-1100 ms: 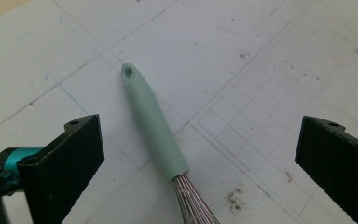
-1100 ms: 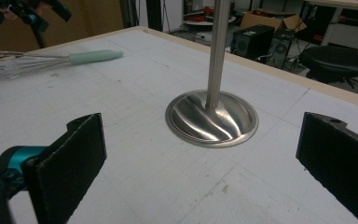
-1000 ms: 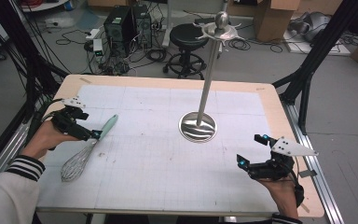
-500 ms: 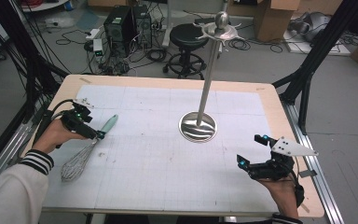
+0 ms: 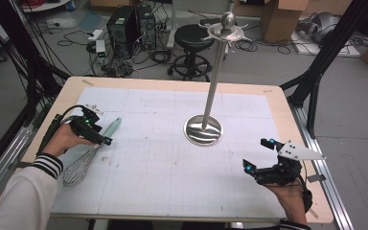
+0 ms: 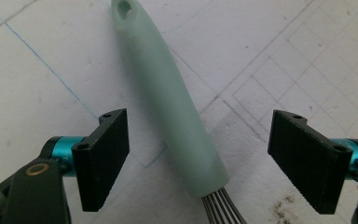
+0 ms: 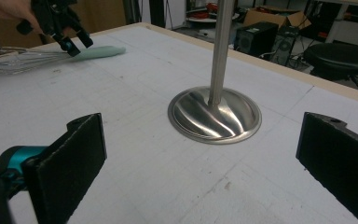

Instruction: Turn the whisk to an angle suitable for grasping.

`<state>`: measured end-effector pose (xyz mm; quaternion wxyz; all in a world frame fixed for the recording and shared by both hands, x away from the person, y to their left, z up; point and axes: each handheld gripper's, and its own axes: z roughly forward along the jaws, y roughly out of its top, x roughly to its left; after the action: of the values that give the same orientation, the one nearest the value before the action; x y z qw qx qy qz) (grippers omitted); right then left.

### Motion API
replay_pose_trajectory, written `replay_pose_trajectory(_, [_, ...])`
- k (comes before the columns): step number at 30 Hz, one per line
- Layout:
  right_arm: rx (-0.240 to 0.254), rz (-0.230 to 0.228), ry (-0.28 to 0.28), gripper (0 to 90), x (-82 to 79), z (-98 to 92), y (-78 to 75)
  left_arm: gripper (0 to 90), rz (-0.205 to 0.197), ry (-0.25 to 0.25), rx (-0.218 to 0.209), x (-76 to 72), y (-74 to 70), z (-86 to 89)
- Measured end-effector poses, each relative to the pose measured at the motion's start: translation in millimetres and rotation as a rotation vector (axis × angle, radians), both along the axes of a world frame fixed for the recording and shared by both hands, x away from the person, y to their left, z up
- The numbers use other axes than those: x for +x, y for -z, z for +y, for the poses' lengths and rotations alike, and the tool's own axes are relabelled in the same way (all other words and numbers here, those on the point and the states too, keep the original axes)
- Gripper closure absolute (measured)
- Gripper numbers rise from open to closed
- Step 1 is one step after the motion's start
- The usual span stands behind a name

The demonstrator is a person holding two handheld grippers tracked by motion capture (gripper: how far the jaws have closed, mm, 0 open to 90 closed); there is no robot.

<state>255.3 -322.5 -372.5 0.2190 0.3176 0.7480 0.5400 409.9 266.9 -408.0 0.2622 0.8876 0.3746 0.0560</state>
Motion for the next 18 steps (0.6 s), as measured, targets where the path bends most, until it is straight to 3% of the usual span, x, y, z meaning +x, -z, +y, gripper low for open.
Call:
replay_pose_trajectory(4, [-0.002, 0.000, -0.002, 0.5, -0.1, 0.1, -0.3, 23.9, 0.007, -0.014, 0.034, 1.0, 2.1, -1.1])
replay_pose_trajectory(18, [-0.008, 0.000, -0.001, 0.5, -0.2, 1.1, -0.4, 39.0, 0.046, 0.002, 0.056, 0.3, 5.5, -6.4])
